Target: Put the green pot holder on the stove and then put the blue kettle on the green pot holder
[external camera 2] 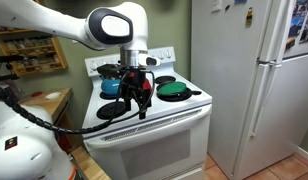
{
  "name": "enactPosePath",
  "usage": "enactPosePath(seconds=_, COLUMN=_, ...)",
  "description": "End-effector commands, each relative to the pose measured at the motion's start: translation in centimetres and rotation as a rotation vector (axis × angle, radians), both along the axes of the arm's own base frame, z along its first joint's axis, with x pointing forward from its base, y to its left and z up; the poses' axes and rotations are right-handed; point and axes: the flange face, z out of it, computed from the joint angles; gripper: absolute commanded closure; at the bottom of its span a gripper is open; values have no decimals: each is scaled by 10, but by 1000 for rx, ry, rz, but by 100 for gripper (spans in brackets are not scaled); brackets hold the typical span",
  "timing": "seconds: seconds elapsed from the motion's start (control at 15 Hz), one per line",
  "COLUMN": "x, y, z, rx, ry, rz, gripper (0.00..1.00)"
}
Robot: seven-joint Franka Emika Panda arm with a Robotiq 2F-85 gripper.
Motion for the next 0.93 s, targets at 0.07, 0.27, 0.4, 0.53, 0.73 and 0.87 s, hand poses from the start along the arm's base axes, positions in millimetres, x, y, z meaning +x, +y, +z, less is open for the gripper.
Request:
enactPosePath(seconds=0.07, x=5, y=41, z=-24, rx=205, ry=10, rz=-84, gripper=0)
enactPosePath(seconds=0.27, x=5, y=74, z=-43, rx=375, ry=-5, rz=-84, gripper=0)
enactPosePath(seconds=0.4, x=8, y=64, z=-32, rx=306, ry=16, rz=-63, gripper=0)
enactPosePath(seconds=0.53, x=9, y=62, z=-30, rx=302, ry=10, rz=-65, gripper=0)
enactPosePath(seconds=0.73, x=10, y=61, z=-28, rx=302, ry=6, rz=-68, gripper=0)
enactPosePath(seconds=0.87, x=10, y=61, z=-28, rx=302, ry=6, rz=-68, gripper=0)
